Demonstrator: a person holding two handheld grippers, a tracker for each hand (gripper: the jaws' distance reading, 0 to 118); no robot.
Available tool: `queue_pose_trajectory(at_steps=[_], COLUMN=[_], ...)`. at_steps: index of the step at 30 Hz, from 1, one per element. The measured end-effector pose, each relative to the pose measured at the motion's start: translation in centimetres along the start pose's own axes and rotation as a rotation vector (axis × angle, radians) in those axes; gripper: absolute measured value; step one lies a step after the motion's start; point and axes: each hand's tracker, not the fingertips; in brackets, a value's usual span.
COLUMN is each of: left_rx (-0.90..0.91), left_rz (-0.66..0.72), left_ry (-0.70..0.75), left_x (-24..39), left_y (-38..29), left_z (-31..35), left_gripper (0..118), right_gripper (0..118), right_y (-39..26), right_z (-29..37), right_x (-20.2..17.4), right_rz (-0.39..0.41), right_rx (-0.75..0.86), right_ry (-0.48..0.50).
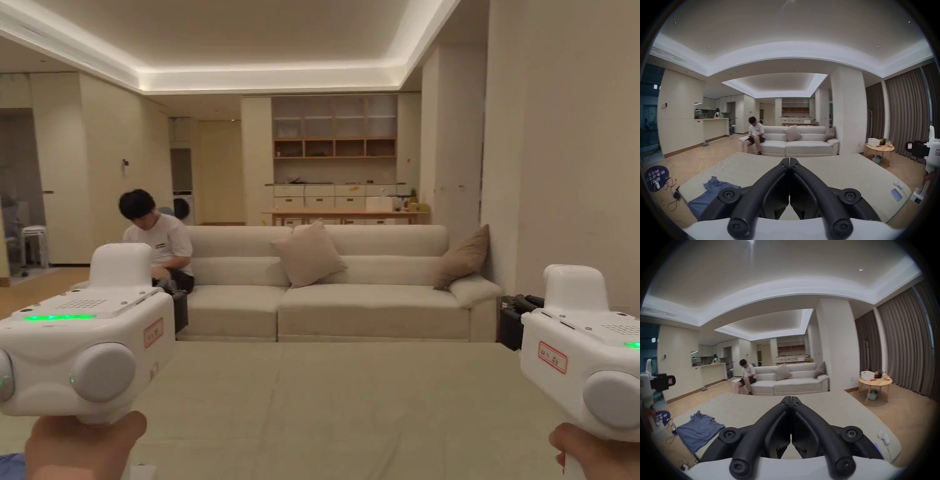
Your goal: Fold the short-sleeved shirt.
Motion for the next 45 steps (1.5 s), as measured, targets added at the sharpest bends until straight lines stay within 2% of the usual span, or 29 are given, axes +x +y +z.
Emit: queue_pose_trajectory(at_steps=[3,8,14,17,19,21,24,28,31,32,33,34,35,36,38,43,45], left_rx=[-0.011,-0.017,-0.057,-0.088,-0.106,-0.133,-0.154,-0.255,-0.317,-0.35,-0.381,-0.449,-0.537,-0.581,-0.644,-0.897,-0.996], left_rz=[0.015,0.008,-0.004,0.063,0.067,0.066,0.162,0.166,0.296,0.343,0.359,0.398,0.412,0.403,0.413,0.598,0.575], left_ry=[0.109,0.378,0.688,0.765,0.795,0.796,0.714,0.635,0.481,0.441,0.405,0.366,0.34,0.303,0.322,0.317,0.314], left_x=[-5.2,-14.8,-24.0,-27.3,-28.8,-30.0,-31.0,-31.5,-32.6,-32.9,-33.2,-33.6,-33.7,-33.8,-34.2,-34.3,-33.6], left_y=[0.2,0.5,-0.3,-1.4,-2.2,-3.1,-4.7,-7.7,-10.8,-11.8,-12.9,-14.1,-15.5,-17.0,-20.1,-29.2,-32.7], left_z=[2.2,9.9,19.4,22.7,23.7,23.4,21.4,14.6,8.3,5.7,3.1,0.0,-3.3,-6.0,-12.1,-25.3,-28.8], left_gripper=[0,0,0,0,0,0,0,0,1,17,57,108,117,117,117,117,117], right_gripper=[0,0,0,0,0,0,0,0,0,0,0,0,0,0,0,0,0], right_y=[-0.5,-1.0,-2.7,-4.0,-4.7,-5.5,-6.7,-8.6,-10.1,-10.7,-11.3,-11.9,-12.6,-13.2,-14.8,-19.2,-20.7], right_z=[-2.7,-4.9,-4.7,-3.7,-3.5,-3.7,-5.5,-8.4,-10.7,-11.6,-12.2,-13.1,-14.0,-14.9,-16.8,-20.6,-21.8], right_x=[-4.8,-16.3,-29.6,-34.0,-35.6,-36.4,-36.8,-35.5,-33.8,-33.2,-32.6,-31.9,-31.2,-30.6,-29.5,-27.4,-26.7], right_rz=[0.028,0.005,0.052,0.04,0.049,0.055,0.059,0.064,0.072,0.075,0.079,0.076,0.064,0.053,0.045,0.03,0.04], right_rx=[-0.007,-0.003,-0.041,-0.062,-0.068,-0.081,-0.12,-0.177,-0.221,-0.23,-0.244,-0.258,-0.271,-0.288,-0.316,-0.426,-0.463], right_ry=[0.147,0.445,0.784,0.891,0.936,0.945,0.926,0.853,0.799,0.783,0.752,0.729,0.722,0.702,0.673,0.595,0.569])
